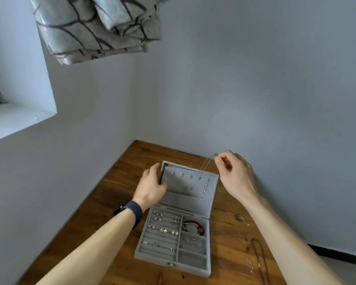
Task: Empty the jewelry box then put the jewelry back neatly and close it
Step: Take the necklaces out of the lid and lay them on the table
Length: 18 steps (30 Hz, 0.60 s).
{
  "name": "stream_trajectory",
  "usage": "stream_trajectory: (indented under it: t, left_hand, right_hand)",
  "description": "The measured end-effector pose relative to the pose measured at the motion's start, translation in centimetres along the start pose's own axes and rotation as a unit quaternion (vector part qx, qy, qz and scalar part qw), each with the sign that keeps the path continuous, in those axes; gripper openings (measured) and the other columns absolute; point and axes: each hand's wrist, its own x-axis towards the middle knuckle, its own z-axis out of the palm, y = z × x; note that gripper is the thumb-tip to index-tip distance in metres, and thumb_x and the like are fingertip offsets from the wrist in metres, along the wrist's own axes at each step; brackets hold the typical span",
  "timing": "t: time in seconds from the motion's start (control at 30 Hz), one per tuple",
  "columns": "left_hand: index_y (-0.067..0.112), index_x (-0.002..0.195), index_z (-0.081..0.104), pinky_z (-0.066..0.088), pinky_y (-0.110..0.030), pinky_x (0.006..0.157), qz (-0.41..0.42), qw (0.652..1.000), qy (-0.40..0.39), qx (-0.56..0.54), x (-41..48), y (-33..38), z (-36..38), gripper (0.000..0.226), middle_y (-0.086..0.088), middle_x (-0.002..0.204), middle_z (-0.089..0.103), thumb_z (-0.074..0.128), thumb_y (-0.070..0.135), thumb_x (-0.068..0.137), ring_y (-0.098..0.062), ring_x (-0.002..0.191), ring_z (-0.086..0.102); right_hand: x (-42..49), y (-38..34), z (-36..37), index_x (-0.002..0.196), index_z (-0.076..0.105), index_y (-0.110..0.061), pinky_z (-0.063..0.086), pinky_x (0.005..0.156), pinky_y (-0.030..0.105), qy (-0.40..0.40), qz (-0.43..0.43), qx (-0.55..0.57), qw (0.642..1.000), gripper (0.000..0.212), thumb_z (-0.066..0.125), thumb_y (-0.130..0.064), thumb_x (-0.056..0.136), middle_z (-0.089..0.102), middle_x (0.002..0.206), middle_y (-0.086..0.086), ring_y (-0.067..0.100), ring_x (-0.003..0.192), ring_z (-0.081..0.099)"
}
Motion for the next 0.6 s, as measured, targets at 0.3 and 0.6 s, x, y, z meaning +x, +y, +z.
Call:
stream_trajectory:
  t: [0.3, 0.6]
  left_hand:
    - [0.028, 0.15, 0.036, 0.042, -0.026, 0.1, 0.183, 0.983, -0.017, -0.025, -5.7, 11.3, -3.6, 0.066, 0.004, 0.141, 0.053, 0.067, 0.031, 0.092, -0.014, 0.127, 0.051]
    - [0.026, 0.112, 0.072, 0.049, -0.011, 0.084, 0.272, 0.962, 0.006, -0.017, -10.5, 17.7, -5.7, 0.023, 0.016, 0.1, 0.073, 0.065, 0.038, 0.094, 0.005, 0.09, 0.065]
  right_hand:
    - [-2.5, -5.1, -6.8, 0.099, 0.06, -0.031, 0.05, 0.074, 0.028, 0.009, -0.064, 0.025, 0.998, 0.01, 0.052, -0.036, 0.1, 0.063, 0.097, -0.008, 0.01, 0.086, 0.06]
    - [-5.3, -8.6, -12.0, 0.1, 0.062, -0.027, 0.053, 0.077, 0.033, 0.048, -0.122, 0.071, 0.989, 0.008, 0.055, -0.031, 0.099, 0.066, 0.095, -0.009, 0.009, 0.089, 0.061]
